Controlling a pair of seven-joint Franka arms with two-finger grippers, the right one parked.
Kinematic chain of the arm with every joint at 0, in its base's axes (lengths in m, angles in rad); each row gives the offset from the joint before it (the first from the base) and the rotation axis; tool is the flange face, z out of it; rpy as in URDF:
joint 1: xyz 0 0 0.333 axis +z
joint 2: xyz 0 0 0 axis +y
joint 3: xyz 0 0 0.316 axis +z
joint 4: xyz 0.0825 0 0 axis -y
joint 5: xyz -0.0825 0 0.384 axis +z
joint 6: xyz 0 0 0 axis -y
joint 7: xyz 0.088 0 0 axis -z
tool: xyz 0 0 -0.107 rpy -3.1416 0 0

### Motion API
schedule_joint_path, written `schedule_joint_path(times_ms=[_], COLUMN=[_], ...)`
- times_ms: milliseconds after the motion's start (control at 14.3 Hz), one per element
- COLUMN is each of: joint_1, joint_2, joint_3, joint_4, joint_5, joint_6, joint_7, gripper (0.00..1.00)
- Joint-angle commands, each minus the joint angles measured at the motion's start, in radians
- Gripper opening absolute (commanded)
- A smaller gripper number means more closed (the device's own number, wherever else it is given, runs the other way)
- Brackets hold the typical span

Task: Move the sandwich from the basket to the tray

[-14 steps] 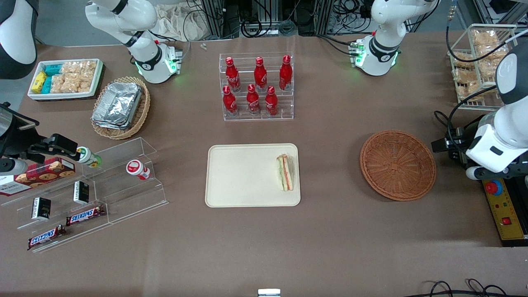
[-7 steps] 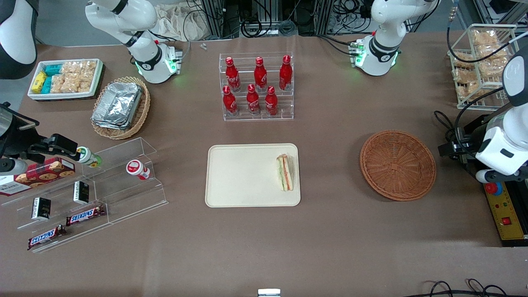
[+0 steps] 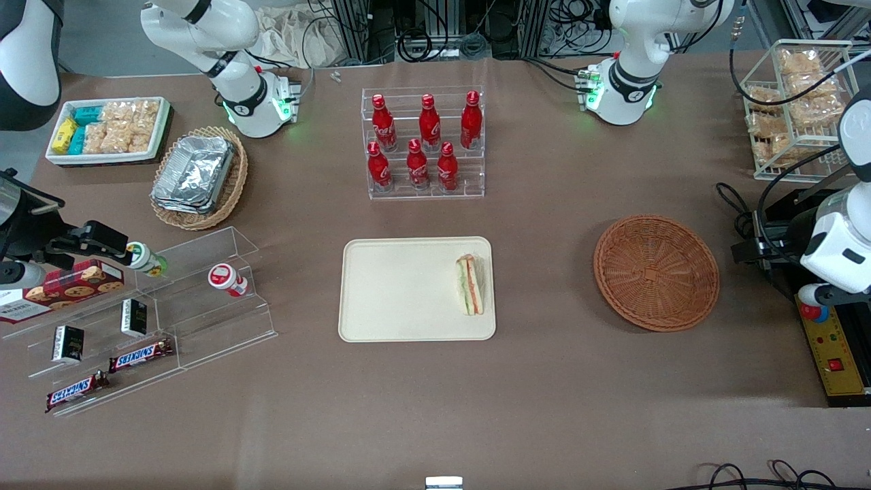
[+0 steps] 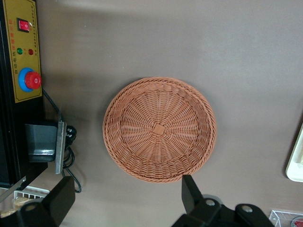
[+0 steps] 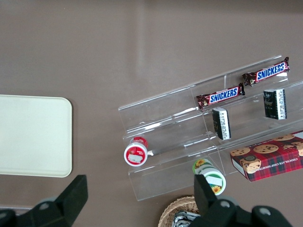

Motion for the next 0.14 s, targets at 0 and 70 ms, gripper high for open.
schedule_joint_path(times_ms=[0, 70], joint_1=[-0.018, -0.017], joint_2=[-0.013, -0.013], joint_3=[0.028, 0.028], joint_4=[-0.007, -0.009], joint_5=[-0.02, -0.021], joint_6=[0.005, 0.007], joint_7=[0.028, 0.022], gripper=[1.0, 1.0])
